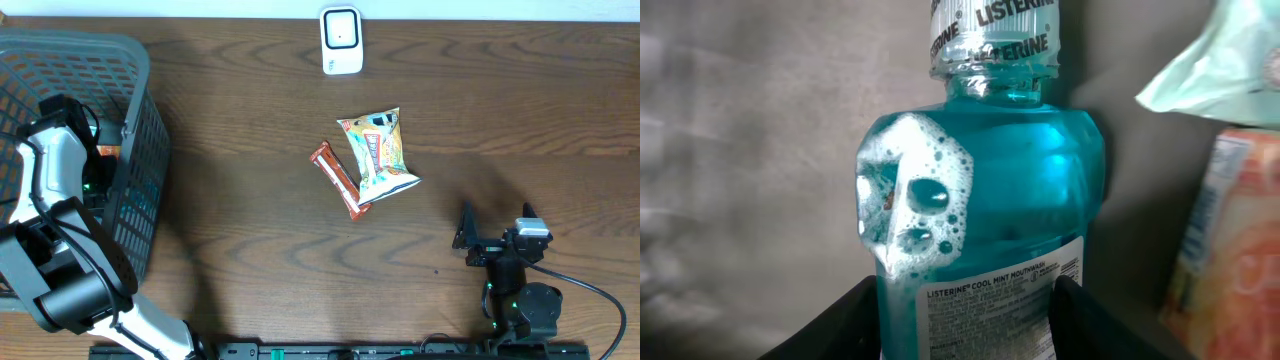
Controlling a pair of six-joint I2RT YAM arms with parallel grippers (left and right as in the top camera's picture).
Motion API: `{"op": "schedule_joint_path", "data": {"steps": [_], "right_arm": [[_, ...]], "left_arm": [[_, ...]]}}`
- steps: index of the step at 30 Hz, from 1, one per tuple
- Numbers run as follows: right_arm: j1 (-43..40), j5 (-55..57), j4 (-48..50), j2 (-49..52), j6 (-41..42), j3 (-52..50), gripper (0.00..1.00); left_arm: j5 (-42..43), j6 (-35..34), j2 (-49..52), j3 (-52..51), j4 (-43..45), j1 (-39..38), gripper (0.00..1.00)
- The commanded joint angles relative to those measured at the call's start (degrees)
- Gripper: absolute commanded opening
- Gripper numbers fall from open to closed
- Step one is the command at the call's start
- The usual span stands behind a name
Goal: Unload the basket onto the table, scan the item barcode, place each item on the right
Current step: 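Reach the left gripper into the basket and grasp the blue Listerine bottle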
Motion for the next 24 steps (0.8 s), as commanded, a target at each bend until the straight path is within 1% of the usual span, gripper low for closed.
{"op": "schedule_joint_path", "data": {"steps": [1, 2, 5, 7, 15, 16, 20, 21, 22, 24], "right_arm": [[-0.52, 0.48, -0.17, -0.26, -0.68, -0.04, 0.99], [-0.52, 0.50, -0.17, -0.26, -0.68, -0.04, 0.99], [-0.52, 0.50, -0.17, -0.26, -0.68, -0.04, 0.99], [-0.52, 0.50, -0.17, -0.26, -0.68, -0.04, 0.99], [-0.52, 0.50, -0.17, -0.26, -0.68, -0.04, 0.99], [-0.52, 0.48, -0.17, -0.26, -0.68, -0.04, 0.99], [-0.52, 0.48, -0.17, -0.26, -0.68, -0.04, 0.99], [-0.52, 0.50, -0.17, -0.26, -0.68, -0.04, 0.99], [-0.52, 0.48, -0.17, -0.26, -0.68, -0.04, 0.99], [-0.52, 0.50, -0.17, -0.26, -0.68, -0.04, 0.99]], "left_arm": [[0.79, 0.90, 1.64, -1.53, 0.52, 0.13, 0.51], [0.76, 1.01, 1.64, -1.53, 0.70, 0.13, 0.52], [0.76, 1.05, 1.64, -1.53, 1.84, 0.13, 0.65], [0.79, 1.27, 1.64, -1.51, 3.10, 0.13, 0.69], [0.81, 1.46, 1.64, -1.49, 5.62, 0.13, 0.69], [0.81, 1.49, 1.64, -1.51, 5.57, 0.13, 0.71], [0.81, 1.44, 1.95, -1.51, 4.94, 0.13, 0.90], [1.14, 1.44, 2.08, -1.51, 4.74, 0.13, 1.00], [1.70, 1.46, 2.10, -1.51, 4.72, 0.13, 0.98], [2.73, 1.42, 2.10, -1.51, 5.11, 0.15, 0.98]]}}
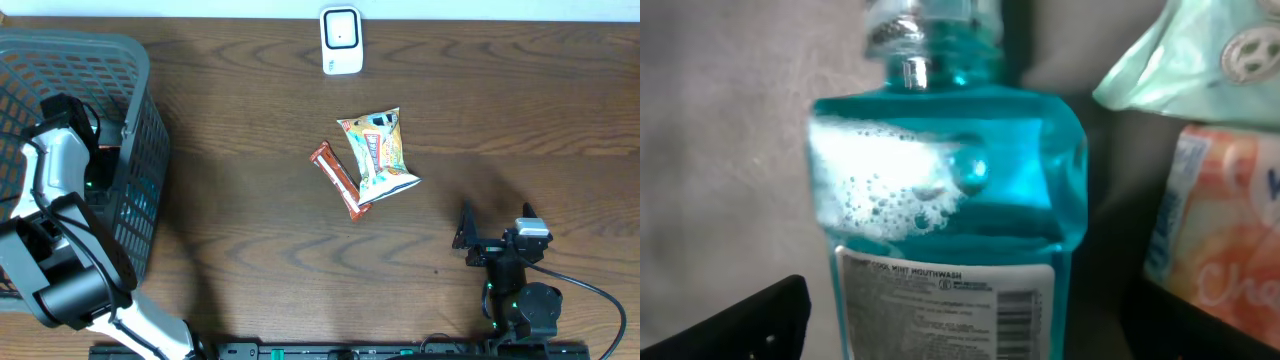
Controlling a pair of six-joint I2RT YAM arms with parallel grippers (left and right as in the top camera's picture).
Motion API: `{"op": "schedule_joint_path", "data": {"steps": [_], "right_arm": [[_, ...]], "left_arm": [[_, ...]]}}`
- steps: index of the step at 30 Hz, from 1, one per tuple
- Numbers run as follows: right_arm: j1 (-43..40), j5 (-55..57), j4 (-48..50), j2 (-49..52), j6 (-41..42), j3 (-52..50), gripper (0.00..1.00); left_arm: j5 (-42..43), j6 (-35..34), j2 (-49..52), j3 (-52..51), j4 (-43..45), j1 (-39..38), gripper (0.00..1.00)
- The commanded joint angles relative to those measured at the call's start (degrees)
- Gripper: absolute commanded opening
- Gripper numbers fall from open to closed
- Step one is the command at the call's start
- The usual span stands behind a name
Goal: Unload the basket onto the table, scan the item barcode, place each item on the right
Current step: 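Reach the left gripper into the basket and grasp the blue Listerine bottle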
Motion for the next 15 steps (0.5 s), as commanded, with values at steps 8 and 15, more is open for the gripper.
{"op": "schedule_joint_path", "data": {"steps": [8, 15], "right_arm": [[-0.52, 0.50, -0.17, -0.26, -0.66, -0.04, 0.99], [-0.52, 0.50, -0.17, -0.26, -0.66, -0.04, 0.99]], "left_arm": [[2.89, 0.00, 1.75, -0.50, 2.49, 0.24, 0.98], [3.23, 0.04, 8.22, -0.50, 1.79, 0.24, 0.98]]}}
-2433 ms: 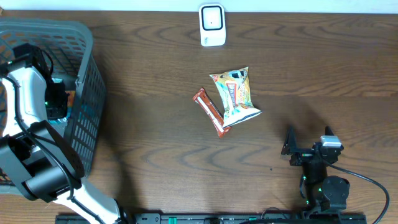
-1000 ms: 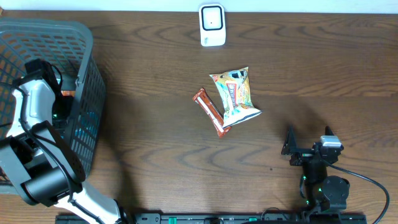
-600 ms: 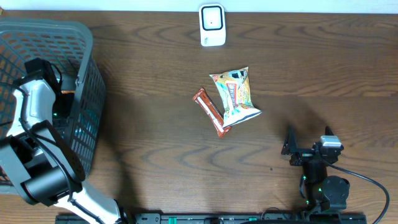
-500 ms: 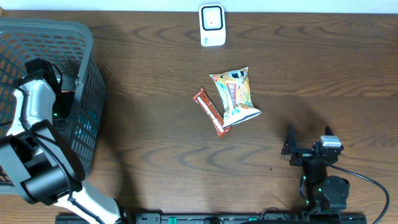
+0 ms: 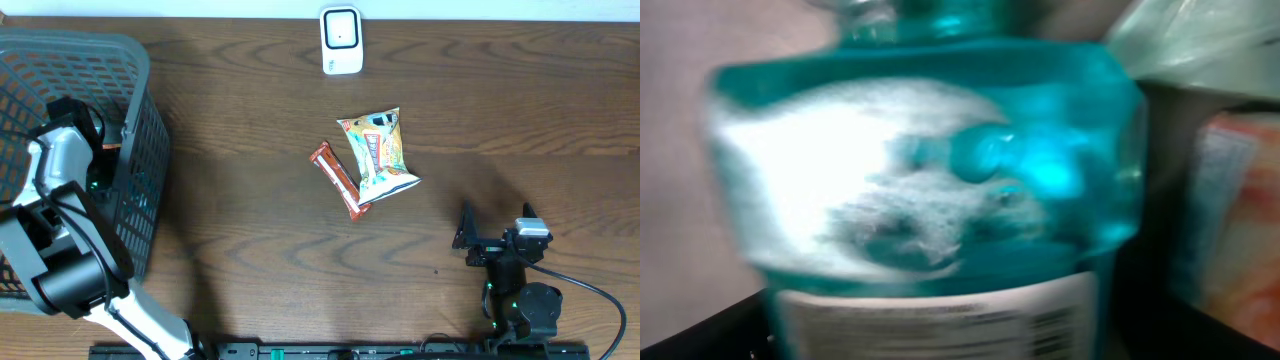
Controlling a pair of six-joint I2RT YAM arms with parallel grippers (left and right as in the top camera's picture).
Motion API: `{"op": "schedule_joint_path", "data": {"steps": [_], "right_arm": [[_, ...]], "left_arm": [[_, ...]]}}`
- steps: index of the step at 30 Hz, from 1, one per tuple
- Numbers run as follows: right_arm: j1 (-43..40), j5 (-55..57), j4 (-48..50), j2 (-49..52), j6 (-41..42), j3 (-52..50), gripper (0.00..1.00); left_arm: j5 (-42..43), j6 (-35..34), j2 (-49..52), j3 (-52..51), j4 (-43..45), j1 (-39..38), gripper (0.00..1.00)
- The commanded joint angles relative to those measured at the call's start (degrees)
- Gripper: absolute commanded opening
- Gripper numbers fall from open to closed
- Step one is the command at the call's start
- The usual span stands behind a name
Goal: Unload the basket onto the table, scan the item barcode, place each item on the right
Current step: 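Reach the left gripper into the basket and grasp the blue Listerine bottle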
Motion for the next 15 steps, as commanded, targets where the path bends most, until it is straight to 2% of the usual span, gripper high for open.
{"op": "schedule_joint_path", "data": {"steps": [1, 4, 6, 9, 12, 15], "right_arm": [[-0.52, 0.48, -0.17, -0.26, -0.68, -0.04, 0.99], [-0.52, 0.48, -0.17, -0.26, -0.68, -0.04, 0.99], [-0.52, 0.48, -0.17, -0.26, -0.68, -0.04, 0.99], [-0.52, 0.50, -0.17, -0.26, -0.68, -0.04, 0.99], [-0.52, 0.48, -0.17, -0.26, -0.68, -0.04, 0.99], [-0.52, 0.48, -0.17, -0.26, -0.68, -0.04, 0.99]], "left_arm": [[0.92, 0.15, 6.01, -0.79, -0.66, 0.24, 0.98], [2.03, 4.11, 9.01, -0.79, -0.76, 0.24, 0.99], [1.77, 5.99, 9.11, -0.79, -1.40, 0.24, 0.89], [0.87, 5.97, 8.59, -0.76, -1.95, 0.50, 0.80], [0.92, 6.16, 7.67, -0.76, -1.97, 1.14, 0.63], [0.92, 7.63, 5.53, -0.61, -1.99, 1.92, 0.57]]}}
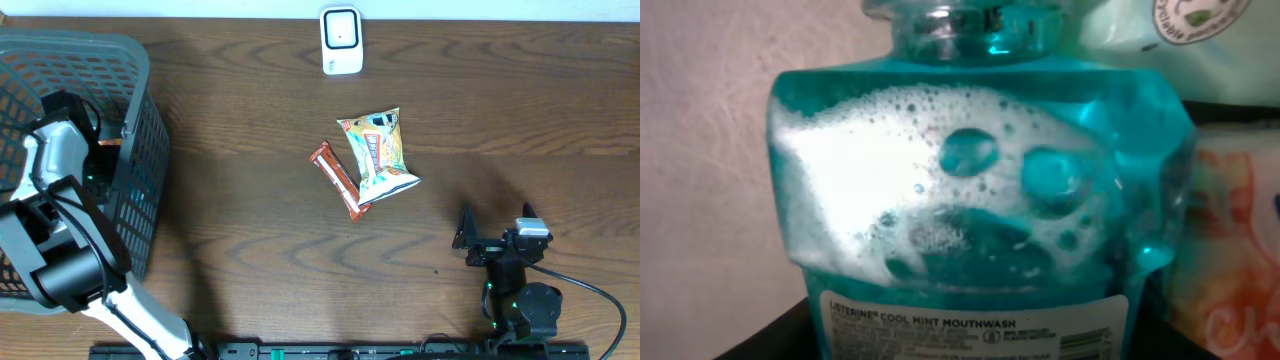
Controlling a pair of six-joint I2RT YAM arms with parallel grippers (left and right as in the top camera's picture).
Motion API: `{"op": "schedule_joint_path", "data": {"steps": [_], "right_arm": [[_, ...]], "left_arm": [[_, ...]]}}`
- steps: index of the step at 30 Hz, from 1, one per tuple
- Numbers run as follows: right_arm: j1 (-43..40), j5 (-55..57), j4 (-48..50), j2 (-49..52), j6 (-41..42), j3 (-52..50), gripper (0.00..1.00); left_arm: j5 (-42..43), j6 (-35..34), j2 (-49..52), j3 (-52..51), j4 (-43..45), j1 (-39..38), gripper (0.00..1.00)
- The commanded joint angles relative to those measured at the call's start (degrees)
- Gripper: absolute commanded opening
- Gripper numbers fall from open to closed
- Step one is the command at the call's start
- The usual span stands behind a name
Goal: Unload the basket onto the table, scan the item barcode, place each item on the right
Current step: 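Reach the left gripper into the basket and grasp the blue Listerine bottle, then lift the Listerine bottle out and set it left of the snack bar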
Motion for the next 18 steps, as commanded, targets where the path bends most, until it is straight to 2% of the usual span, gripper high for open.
{"op": "schedule_joint_path", "data": {"steps": [1, 10, 18], "right_arm": [[-0.52, 0.48, -0.17, -0.26, -0.68, -0.04, 0.99], [-0.52, 0.50, -0.17, -0.26, -0.68, -0.04, 0.99], [-0.52, 0.50, -0.17, -0.26, -0.68, -0.04, 0.99]], "left_arm": [[-0.87, 2.97, 2.60, -3.65, -1.53, 1.46, 0.57], [-0.87, 5.14, -9.84, -2.58, -3.48, 3.43, 0.57], [0.50, 5.31, -28.55, -2.56, -3.48, 3.61, 0.57]]}}
